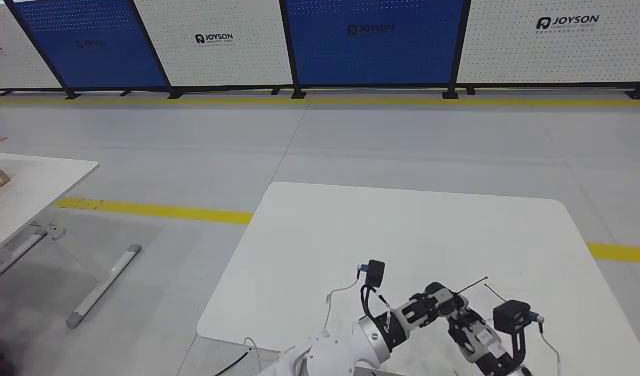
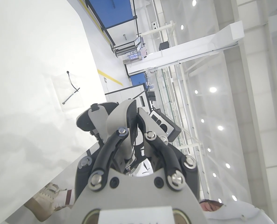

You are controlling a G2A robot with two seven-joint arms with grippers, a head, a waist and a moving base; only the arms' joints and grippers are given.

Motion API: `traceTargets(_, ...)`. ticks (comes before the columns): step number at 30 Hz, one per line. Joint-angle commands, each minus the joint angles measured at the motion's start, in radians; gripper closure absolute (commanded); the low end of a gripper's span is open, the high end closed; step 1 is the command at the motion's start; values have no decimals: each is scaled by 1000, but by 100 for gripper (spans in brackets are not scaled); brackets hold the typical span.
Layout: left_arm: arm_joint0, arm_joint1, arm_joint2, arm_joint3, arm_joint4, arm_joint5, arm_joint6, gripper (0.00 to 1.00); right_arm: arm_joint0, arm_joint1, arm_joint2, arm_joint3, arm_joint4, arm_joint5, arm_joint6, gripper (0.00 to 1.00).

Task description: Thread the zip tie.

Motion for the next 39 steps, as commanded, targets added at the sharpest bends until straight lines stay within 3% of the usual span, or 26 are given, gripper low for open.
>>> traceTargets(1, 0, 0, 0, -1, 0, -5, 1, 100, 1, 1, -2, 2, -4, 0, 1, 100)
traceTargets(39, 30, 5, 4, -60, 32, -49, 9, 100, 34, 2, -27, 56, -21, 1, 15, 100)
